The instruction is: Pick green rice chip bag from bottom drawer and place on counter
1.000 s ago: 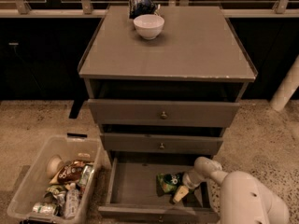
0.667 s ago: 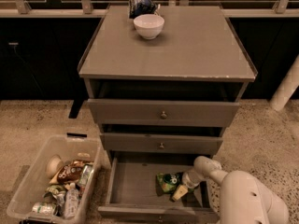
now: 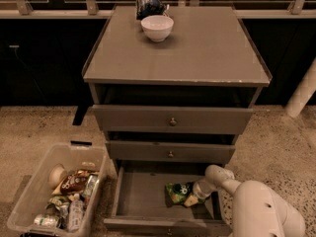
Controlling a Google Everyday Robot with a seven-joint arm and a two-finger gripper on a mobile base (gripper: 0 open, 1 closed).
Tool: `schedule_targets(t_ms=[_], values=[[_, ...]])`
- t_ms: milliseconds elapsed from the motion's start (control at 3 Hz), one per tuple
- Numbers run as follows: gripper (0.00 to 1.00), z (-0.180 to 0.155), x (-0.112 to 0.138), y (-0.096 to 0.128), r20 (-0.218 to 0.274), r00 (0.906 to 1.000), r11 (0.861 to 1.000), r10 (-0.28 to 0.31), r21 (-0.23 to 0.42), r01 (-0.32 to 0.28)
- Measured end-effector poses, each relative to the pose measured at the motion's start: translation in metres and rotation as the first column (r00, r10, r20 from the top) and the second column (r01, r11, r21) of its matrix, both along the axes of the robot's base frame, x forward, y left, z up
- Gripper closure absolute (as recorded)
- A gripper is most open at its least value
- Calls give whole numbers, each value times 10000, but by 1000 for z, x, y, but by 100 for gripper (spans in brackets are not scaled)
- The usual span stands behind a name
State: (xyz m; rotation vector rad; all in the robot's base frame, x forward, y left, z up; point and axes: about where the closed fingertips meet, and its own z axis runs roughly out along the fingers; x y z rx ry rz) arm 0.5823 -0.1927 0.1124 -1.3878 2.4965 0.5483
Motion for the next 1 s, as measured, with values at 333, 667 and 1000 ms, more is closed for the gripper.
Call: schedule_targets(t_ms=[333,667,1000], values=[[77,0,0,0,0,10000,10000,0,0,0],[99,6,0,0,1,10000,10000,-1,0,1],[100,25,1,5,196,9996,9994,212,-266,-207]])
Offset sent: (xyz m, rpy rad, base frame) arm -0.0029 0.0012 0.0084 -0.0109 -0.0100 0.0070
